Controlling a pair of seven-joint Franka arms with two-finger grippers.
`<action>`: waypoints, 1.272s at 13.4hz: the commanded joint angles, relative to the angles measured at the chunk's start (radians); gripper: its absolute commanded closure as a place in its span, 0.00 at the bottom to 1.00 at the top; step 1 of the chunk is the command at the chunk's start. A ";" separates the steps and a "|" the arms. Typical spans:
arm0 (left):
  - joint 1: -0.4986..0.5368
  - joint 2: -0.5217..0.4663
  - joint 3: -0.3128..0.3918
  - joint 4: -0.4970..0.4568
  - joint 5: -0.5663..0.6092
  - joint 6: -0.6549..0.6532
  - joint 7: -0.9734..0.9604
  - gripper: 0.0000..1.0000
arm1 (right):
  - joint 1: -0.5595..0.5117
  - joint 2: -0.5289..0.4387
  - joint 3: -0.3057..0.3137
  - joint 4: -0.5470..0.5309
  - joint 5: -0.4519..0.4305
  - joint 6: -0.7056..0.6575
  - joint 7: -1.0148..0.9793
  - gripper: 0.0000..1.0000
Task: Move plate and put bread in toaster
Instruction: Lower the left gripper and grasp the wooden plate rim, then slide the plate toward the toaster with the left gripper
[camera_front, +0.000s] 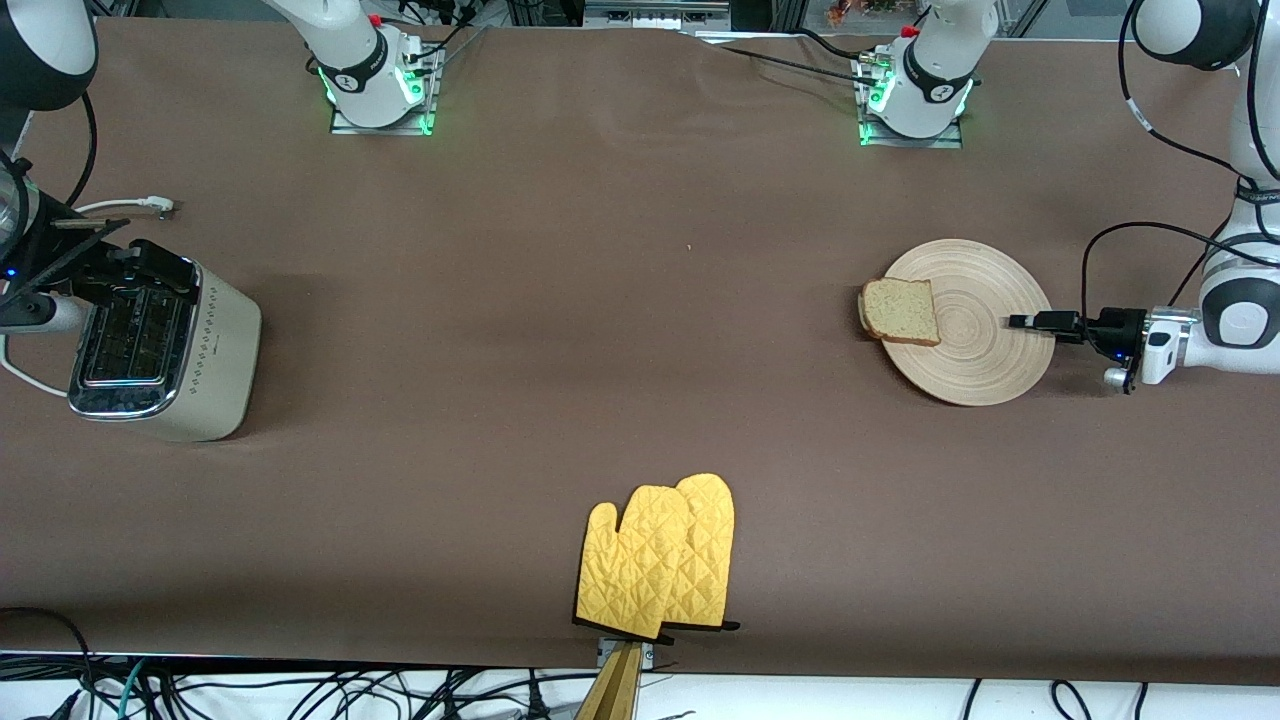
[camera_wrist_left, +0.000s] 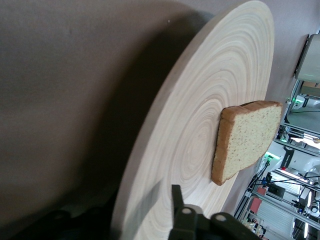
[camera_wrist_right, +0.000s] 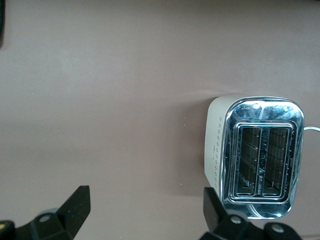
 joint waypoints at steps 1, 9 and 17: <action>-0.016 -0.003 0.006 -0.016 -0.010 0.018 0.029 1.00 | 0.000 -0.001 0.000 0.001 -0.004 -0.003 -0.007 0.00; -0.024 -0.020 -0.009 0.024 -0.096 -0.052 0.023 1.00 | -0.006 -0.001 -0.002 -0.001 -0.005 0.006 -0.007 0.00; -0.122 -0.034 -0.131 0.024 -0.291 -0.081 0.006 1.00 | -0.037 -0.001 -0.002 -0.012 -0.008 0.006 -0.013 0.00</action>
